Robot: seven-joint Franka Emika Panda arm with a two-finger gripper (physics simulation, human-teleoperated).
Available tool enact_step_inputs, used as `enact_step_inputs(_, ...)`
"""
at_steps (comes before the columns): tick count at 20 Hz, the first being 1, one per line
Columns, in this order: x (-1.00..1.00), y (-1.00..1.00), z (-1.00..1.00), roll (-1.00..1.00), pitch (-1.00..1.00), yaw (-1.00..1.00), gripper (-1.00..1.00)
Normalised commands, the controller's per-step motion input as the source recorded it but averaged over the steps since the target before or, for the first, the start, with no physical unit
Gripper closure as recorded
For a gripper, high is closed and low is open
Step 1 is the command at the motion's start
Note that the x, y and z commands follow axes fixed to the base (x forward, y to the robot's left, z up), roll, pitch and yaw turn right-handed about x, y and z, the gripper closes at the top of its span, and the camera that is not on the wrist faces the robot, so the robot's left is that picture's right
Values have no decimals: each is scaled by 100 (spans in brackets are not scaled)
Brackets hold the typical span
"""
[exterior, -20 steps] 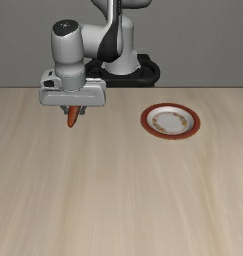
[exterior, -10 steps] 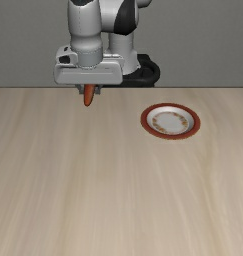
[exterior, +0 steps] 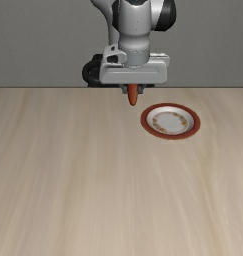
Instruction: Pick the carrot on the table and place it on the plate
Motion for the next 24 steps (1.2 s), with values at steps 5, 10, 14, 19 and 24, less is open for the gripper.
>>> enact_step_inputs(5, 0, 100, 0, 0, 0, 0, 100)
enact_step_inputs(10, 0, 100, 0, 0, 0, 0, 100)
enact_step_inputs(14, -75, 25, 0, 0, 0, 0, 100)
enact_step_inputs(19, -100, 0, 0, 0, 0, 0, 100)
enact_step_inputs(24, 20, 0, 0, 0, 0, 0, -100)
